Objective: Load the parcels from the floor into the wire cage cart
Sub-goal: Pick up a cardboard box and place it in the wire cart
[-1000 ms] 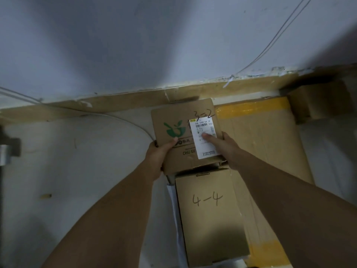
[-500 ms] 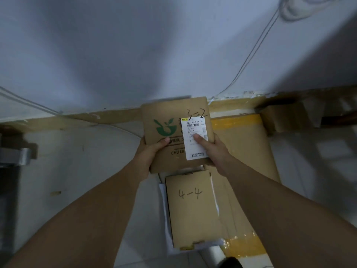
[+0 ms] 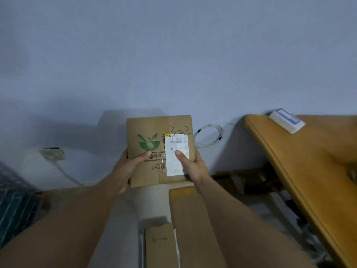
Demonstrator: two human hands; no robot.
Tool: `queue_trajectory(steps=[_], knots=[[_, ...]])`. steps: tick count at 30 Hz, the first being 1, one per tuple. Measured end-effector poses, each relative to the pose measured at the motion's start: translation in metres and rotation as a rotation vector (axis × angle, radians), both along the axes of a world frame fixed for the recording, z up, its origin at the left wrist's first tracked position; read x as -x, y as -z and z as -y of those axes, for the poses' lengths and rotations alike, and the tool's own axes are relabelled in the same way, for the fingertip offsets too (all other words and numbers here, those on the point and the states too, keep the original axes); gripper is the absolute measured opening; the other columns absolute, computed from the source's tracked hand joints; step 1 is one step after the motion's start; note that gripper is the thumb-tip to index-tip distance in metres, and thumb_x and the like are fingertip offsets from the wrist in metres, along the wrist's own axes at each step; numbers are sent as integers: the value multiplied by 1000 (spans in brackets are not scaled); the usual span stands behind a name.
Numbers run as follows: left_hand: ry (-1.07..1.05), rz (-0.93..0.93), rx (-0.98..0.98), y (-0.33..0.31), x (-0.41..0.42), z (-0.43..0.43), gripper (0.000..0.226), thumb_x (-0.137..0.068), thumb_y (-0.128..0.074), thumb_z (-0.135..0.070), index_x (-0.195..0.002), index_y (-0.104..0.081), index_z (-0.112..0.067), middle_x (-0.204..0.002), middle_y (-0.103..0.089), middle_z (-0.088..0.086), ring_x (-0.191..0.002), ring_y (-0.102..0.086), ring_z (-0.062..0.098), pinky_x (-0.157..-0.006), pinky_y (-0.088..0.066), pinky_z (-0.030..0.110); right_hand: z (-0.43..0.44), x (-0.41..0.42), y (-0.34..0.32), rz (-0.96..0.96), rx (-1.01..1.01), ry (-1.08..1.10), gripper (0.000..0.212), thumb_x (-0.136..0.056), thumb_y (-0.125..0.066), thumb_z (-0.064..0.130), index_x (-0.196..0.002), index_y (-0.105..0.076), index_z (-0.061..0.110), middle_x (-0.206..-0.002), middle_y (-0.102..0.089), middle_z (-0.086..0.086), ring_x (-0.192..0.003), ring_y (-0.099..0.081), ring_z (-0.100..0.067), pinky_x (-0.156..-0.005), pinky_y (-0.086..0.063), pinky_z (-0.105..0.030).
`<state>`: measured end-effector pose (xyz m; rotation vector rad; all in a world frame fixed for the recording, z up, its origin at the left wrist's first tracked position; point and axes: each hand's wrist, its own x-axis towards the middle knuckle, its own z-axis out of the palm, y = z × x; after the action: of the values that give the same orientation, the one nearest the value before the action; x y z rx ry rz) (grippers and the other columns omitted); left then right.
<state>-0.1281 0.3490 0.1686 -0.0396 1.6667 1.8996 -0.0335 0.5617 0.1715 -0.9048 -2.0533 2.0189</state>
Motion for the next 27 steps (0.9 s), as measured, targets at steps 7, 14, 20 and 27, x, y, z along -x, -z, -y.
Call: queue_trajectory(steps=[7,14,20,27], knots=[[-62,-260,-36,-271,-32,51,63,-74,-90,-39,-129,-61,-35,-107,-79,-7,-91,-78,18,-74,-63,40,55,-28,-247,-261,-45,10,70,-68,-83,66,-130,-57,46,-110,-77,12,-101,-75,-18,-90,-61,-47],[-138,-476,-93,-503,-61,111,51,-76,-90,-32,-121,-65,-33,-104,-80,-7,-93,-77,20,-81,-63,45,110,-42,-467,-529,-109,-43,56,-71,-81,65,-122,-61,52,-110,-77,15,-103,-75,-16,-90,-61,-47],[-276,-675,-137,-651,-87,175,57,-72,-92,-31,-122,-66,-32,-105,-80,-5,-97,-77,22,-87,-61,53,167,-37,-617,-725,-149,-143,58,-68,-82,69,-120,-62,52,-110,-77,14,-104,-75,-18,-88,-62,-47],[-504,-810,-115,-735,-116,279,62,-72,-92,-36,-127,-64,-35,-105,-79,-8,-92,-78,17,-76,-63,40,265,-13,-712,-873,-140,-351,60,-68,-83,64,-121,-64,47,-109,-77,14,-100,-76,-14,-88,-62,-45]])
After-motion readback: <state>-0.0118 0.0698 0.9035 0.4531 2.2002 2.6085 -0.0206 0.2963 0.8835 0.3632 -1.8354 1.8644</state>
